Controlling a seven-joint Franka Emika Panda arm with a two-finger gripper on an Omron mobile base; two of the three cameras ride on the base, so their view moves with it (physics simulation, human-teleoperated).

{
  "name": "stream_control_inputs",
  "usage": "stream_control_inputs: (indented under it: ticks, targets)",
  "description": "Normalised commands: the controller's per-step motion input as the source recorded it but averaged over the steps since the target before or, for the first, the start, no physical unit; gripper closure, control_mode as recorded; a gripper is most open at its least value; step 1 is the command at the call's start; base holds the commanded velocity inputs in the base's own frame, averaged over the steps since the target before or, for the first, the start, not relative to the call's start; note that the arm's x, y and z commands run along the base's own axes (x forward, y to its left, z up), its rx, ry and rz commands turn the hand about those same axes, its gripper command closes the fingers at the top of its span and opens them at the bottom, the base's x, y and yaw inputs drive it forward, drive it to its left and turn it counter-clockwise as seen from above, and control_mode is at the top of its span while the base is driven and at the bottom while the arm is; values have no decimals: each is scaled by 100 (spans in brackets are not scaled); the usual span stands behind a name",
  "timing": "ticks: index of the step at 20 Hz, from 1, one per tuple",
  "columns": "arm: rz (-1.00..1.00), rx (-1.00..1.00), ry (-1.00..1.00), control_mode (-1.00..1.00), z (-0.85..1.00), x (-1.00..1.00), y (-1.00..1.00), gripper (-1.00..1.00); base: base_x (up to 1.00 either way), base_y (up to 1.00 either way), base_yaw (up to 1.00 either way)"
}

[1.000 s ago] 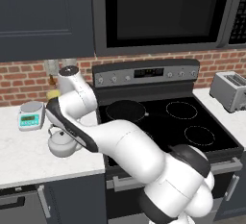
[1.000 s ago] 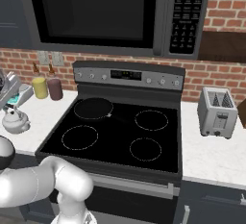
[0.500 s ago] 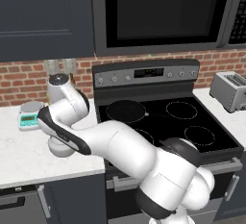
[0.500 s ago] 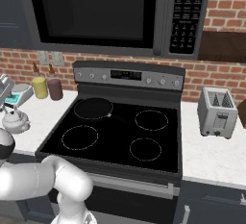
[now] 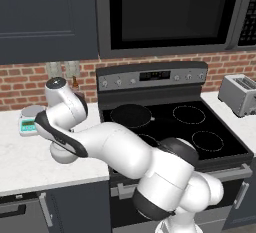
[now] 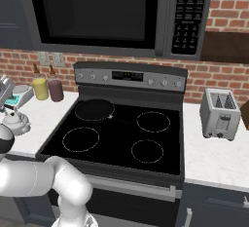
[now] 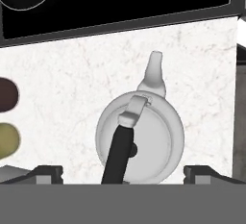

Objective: Pick the kettle from the counter and place it on a stove burner. Then turn the burner on.

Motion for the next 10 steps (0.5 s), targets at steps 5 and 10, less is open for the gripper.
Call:
stream_control_inputs:
  ticks: [5, 10]
  targets:
    - [-6, 0, 0, -100, -13, 2, 0, -100, 0, 0, 0]
    - [-6, 0, 3, -100, -28, 6, 0, -100, 0, 0, 0]
